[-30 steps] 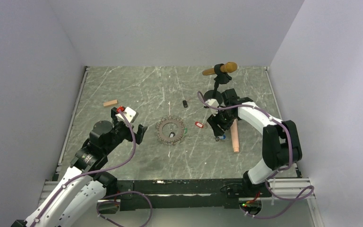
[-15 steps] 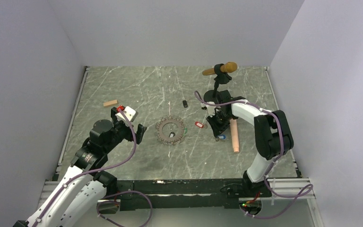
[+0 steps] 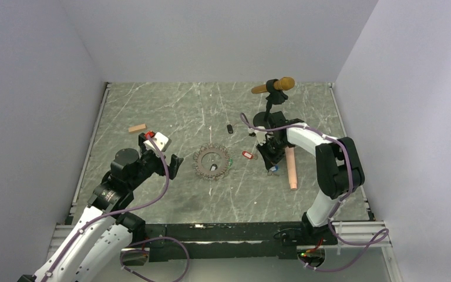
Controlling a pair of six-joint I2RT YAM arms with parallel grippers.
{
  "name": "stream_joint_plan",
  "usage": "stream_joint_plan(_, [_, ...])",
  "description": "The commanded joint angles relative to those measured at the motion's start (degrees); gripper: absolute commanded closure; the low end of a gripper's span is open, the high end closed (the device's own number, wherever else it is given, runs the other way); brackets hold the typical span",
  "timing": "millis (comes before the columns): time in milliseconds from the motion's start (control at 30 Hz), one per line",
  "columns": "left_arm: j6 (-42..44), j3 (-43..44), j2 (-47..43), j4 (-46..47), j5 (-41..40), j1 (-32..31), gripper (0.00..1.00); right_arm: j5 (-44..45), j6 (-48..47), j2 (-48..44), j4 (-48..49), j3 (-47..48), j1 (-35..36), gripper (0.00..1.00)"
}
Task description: Put the keys on the keyring
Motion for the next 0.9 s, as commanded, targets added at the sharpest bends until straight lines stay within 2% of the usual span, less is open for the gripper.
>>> stream_joint_plan(0, [-0.41, -1.15, -3.61, 7.87, 12.66, 0.51, 0.01, -10.55, -9.46, -6.04, -6.54, 8.22, 0.66, 1.0])
stream_joint_plan(33, [-0.77, -2.34, -4.39, 10.96, 18.38, 0.55, 0.01, -13.34, -13.67, -6.76, -9.25, 10.38, 0.86, 1.0])
stream_joint_plan(133, [-4.08, -5.31, -4.3, 20.65, 27.81, 0.51, 0.01, -21.4, -25.99, -9.1, -16.7, 16.66, 1.09, 1.0])
stream_joint_plan(267, [-12.06, -6.32, -0.42, 32.47, 35.02, 0.4, 0.09, -28.87, -39.03, -11.8, -24.08, 20.82, 1.57, 1.0])
stream_joint_plan(367, [-13.11, -6.05, 1.54, 38.66, 38.4, -0.55, 0.13, -32.91, -44.57, -15.56, -26.45, 23.08, 3.36, 1.0])
stream_joint_plan(433, [-9.52, -6.4, 1.64, 40.99, 39.25, -1.73, 0.15, -33.82, -41.47, -21.07, -16.06, 19.82, 5.19, 1.0])
stream_joint_plan(500, [-6.11, -6.8, 2.07, 42.19, 37.6, -2.88, 0.17, -33.3, -37.58, -27.93, -3.54, 12.01, 7.55, 1.0])
stream_joint_plan(600, [-5.83, -6.08, 5.03, 44.73, 37.69, -4.91, 0.31, -31.55, -31.07, -36.64, 13.24, 1.3, 12.0, 1.0])
stream_joint_plan(700, [-5.83, -5.85, 8.55, 46.51, 38.27, -7.07, 0.42, -28.13, -26.0, -41.41, 22.32, -4.33, 17.63, 1.0])
stream_joint_plan(867, [-1.58, -7.57, 8.78, 46.32, 37.17, -9.33, 0.5, -24.23, -21.16, -43.2, 32.89, -8.85, 23.11, 1.0])
